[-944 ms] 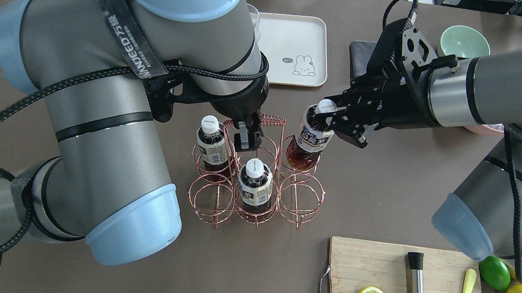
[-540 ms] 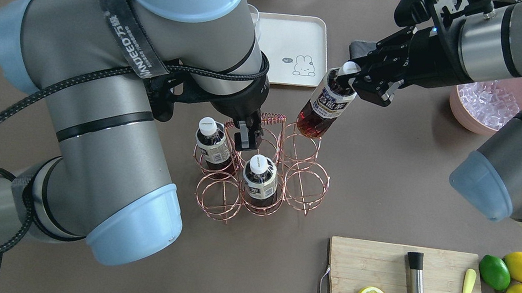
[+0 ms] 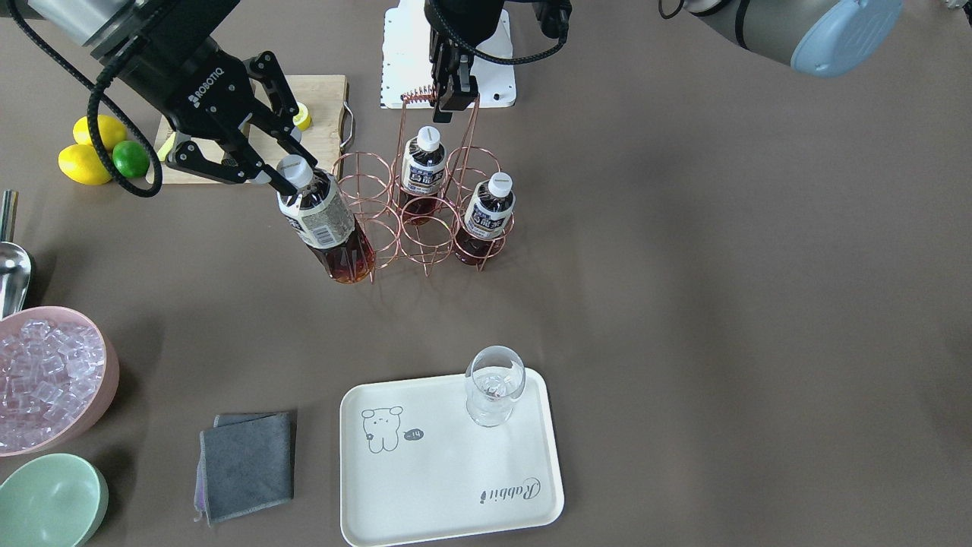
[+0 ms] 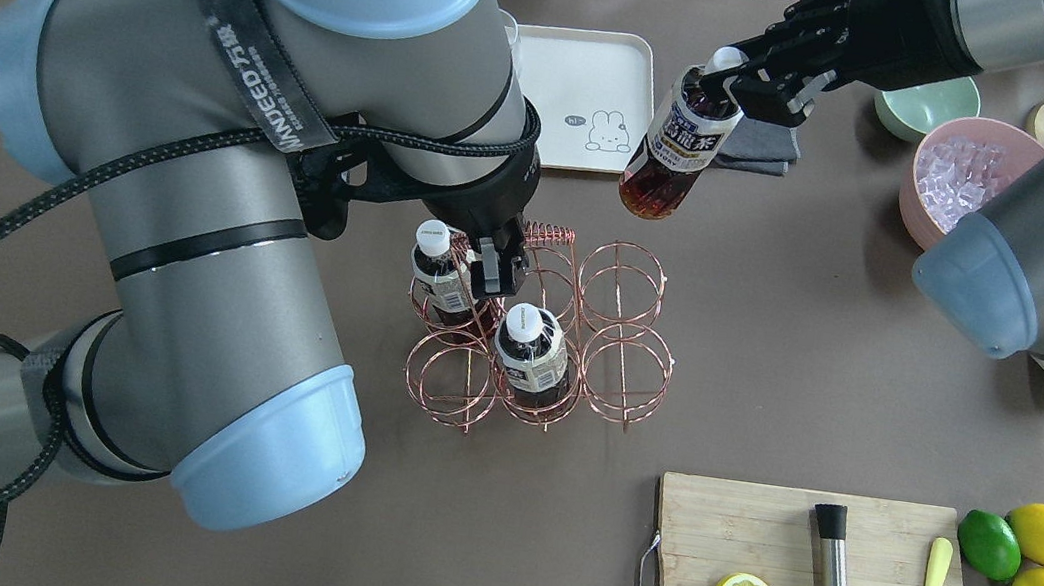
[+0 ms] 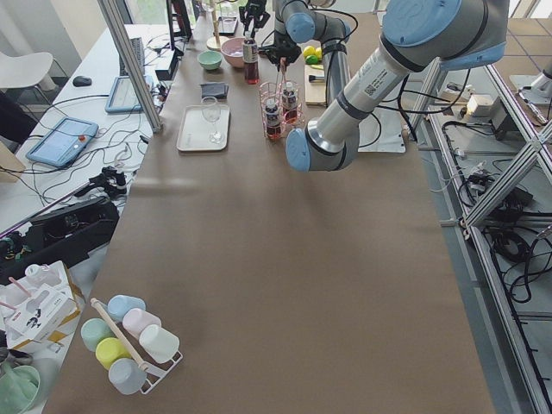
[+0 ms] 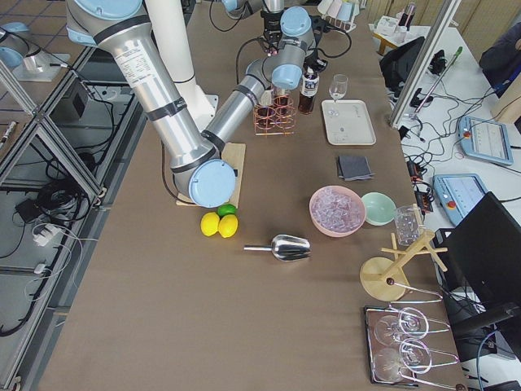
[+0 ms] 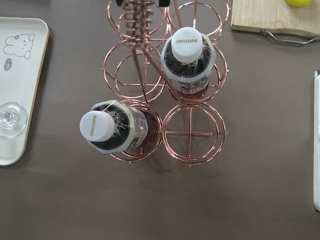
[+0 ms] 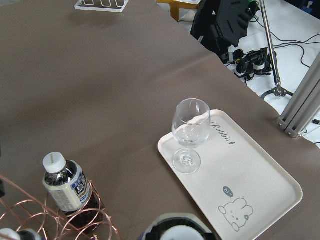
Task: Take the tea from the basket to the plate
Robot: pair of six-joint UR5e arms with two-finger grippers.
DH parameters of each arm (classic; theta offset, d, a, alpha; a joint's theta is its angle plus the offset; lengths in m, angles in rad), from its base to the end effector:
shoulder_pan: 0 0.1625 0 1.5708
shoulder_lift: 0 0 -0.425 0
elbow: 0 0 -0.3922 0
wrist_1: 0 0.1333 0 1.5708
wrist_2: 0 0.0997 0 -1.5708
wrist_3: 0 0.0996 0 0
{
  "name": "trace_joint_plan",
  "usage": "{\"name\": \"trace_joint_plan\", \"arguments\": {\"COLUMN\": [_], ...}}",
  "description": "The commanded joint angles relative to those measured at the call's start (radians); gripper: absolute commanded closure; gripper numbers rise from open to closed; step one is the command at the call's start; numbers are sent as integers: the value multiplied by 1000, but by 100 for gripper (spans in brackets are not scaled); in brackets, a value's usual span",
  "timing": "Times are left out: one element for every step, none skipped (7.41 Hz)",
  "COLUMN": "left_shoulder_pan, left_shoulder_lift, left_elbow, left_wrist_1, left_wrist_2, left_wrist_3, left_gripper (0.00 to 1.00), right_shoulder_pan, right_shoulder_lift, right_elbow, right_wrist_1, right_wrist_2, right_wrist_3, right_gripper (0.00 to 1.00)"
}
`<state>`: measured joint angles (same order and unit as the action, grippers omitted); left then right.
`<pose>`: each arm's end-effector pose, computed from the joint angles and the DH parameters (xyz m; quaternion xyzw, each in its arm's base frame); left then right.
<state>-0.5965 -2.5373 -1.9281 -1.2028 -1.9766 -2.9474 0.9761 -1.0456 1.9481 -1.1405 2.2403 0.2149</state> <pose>0.4253 -0.4024 -0.0050 -0.3368 0.3486 -0.6744 0.5570 -0.2520 -0.5002 0.1439 0.4350 -0.4673 -0.3396 0.6907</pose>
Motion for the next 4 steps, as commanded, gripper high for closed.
{"name": "trace_joint_plan", "arguments": {"left_shoulder_pan": [-37, -66, -86, -101], "left_shoulder_lift": [-1, -3, -6, -6], "left_elbow": [-8, -11, -9, -11], "left_wrist_1": [6, 18, 29, 51], "left_wrist_2": [-8, -8, -8, -10], "left_wrist_3": [1, 1, 4, 22], "left_gripper": [100, 100, 100, 100], "right_shoulder_pan": [45, 55, 65, 70], "right_shoulder_lift": [126, 181, 229, 281], "right_elbow": [-180, -268, -350, -435], "right_wrist_1": [1, 4, 5, 10], "right_wrist_2": [4, 2, -2, -10], "right_wrist_3": [-28, -29, -35, -37], "right_gripper": [100, 100, 100, 100]}}
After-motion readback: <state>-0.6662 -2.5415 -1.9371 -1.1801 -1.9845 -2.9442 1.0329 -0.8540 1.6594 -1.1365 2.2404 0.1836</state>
